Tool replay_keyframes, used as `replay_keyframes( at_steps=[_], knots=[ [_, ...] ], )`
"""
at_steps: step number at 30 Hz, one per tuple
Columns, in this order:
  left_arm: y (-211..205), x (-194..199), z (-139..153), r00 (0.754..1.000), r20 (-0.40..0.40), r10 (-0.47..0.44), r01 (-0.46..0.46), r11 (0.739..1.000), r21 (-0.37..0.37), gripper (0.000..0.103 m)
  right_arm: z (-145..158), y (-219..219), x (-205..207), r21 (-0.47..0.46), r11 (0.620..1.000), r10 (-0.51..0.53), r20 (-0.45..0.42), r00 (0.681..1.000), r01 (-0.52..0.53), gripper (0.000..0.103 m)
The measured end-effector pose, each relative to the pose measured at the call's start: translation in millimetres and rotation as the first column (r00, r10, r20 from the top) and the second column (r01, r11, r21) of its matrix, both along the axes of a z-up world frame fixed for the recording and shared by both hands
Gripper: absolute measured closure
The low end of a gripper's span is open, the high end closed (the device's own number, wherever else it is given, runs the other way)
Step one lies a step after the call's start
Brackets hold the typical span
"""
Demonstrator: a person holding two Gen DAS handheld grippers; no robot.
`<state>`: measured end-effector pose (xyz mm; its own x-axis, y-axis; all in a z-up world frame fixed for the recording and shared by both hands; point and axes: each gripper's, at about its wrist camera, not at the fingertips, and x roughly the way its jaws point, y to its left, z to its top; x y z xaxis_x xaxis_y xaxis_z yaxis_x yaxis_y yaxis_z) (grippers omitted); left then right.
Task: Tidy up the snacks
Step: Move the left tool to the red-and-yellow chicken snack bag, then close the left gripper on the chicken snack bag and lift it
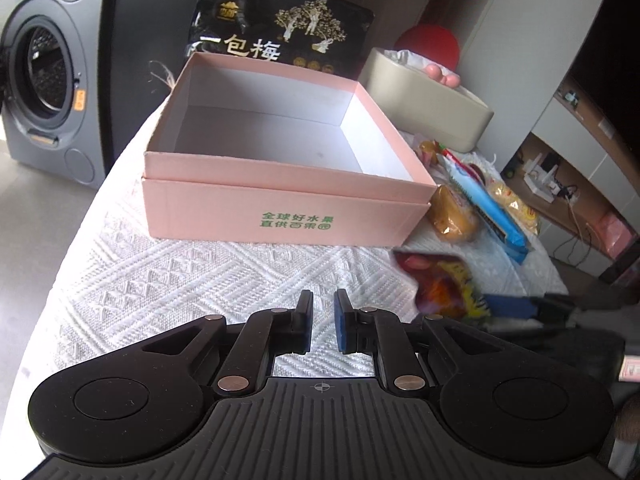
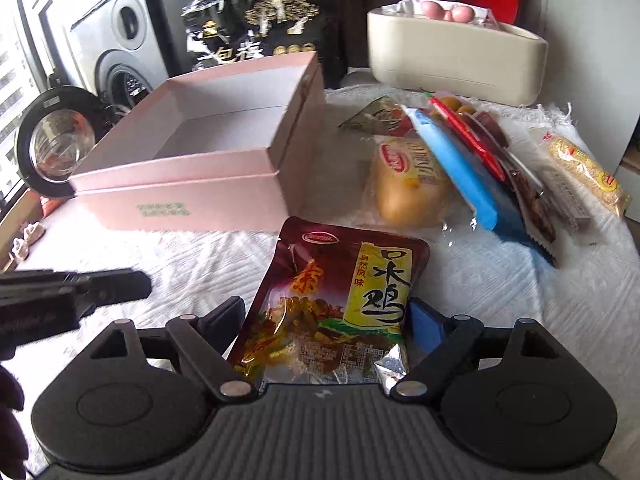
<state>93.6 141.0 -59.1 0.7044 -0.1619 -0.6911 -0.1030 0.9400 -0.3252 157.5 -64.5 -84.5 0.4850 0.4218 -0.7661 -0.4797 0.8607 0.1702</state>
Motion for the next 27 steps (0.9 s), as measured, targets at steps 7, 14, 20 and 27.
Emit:
replay_keyframes(
  at_steps=[7,14,20,27],
  knots=[
    [-8.0,-9.4,16.5,1.0,0.022,0.01,-0.01,1.0,0.005,0.089,17.7,-3.0,-34.8,0.013,0.992,0.119,0.137,0.983,-0.122,0.013],
    [-55.4,-1.8,13.9,0.999,-0.014,-0.035,0.036,0.991,0.131,0.089,31.4,-73.2,-35.5,-0.001,0.999,-0.052,0.28,0.959,0.055,0.012],
    [-87.2,11.4,0.0,0.994,-0.008,-0.111,0.11,0.977,0.183,0.083,11.1,-133.9,-19.1,0.036,0.969,-0.246,0.242,0.939,0.244,0.012],
    [-114.1,26.7,12.7,0.972,0.05,-0.229,0.207,0.939,0.273,0.082,-14.4,-161.5,-10.5,0.133,0.938,-0.335,0.122,0.934,0.319,0.012]
  ],
)
